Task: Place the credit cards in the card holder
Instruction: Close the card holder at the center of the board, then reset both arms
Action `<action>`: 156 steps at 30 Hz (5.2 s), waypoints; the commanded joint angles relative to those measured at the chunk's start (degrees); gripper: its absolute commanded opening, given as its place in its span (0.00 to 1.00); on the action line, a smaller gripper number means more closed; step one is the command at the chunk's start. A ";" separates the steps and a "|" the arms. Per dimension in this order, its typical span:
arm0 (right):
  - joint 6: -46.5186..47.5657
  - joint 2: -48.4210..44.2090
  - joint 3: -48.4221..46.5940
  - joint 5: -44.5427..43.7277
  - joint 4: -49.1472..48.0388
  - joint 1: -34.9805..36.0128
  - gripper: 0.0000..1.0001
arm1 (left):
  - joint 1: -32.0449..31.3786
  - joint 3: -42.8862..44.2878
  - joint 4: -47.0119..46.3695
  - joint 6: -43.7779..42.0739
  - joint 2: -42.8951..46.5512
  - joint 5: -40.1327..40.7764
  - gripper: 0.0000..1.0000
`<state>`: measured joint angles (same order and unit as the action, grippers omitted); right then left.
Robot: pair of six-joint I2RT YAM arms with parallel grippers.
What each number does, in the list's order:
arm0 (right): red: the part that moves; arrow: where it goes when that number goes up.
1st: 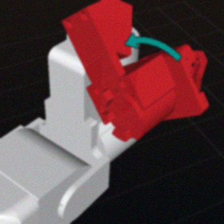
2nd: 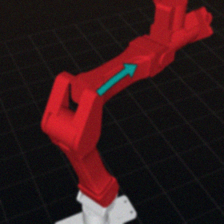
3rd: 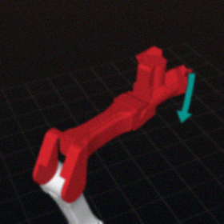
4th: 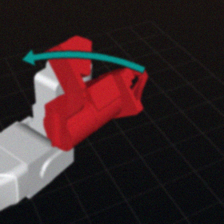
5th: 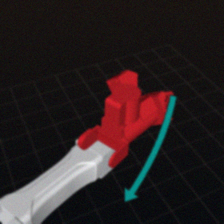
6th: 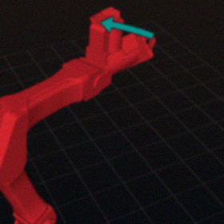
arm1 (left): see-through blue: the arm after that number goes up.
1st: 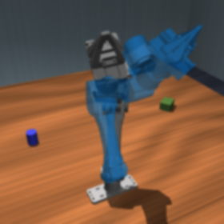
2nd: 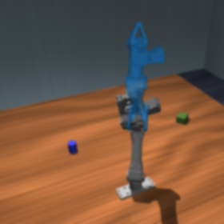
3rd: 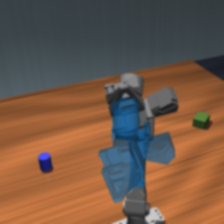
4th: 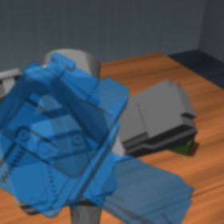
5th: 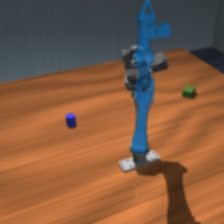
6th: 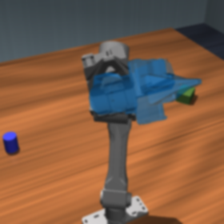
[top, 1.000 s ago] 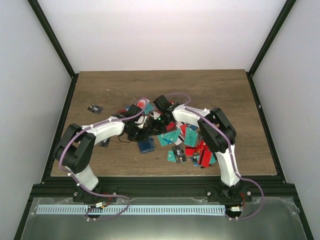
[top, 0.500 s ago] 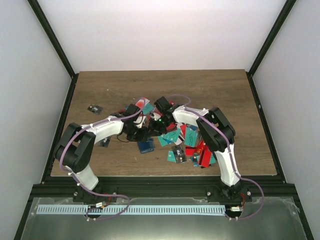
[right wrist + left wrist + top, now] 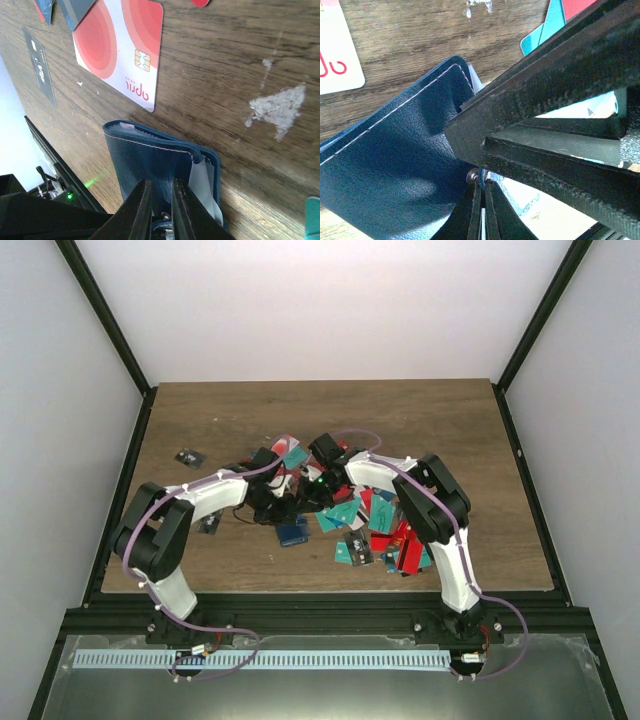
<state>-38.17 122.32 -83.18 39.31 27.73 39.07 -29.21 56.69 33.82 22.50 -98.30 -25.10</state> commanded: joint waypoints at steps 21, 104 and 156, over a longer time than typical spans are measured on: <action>0.80 1.70 4.13 -3.85 2.01 -0.22 0.14 | 2.59 4.23 9.43 -2.12 -7.55 7.59 0.04; 12.30 -23.56 -17.02 -19.38 9.96 -6.67 1.00 | 17.77 20.44 12.34 -7.57 21.82 26.36 0.99; 41.02 -34.26 77.08 -31.08 -114.04 -36.03 1.00 | 34.06 -43.94 -108.69 -21.88 8.42 18.45 1.00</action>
<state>1.96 80.20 -5.76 -2.07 -69.04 6.39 5.54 15.99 -59.13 2.11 -86.06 -1.63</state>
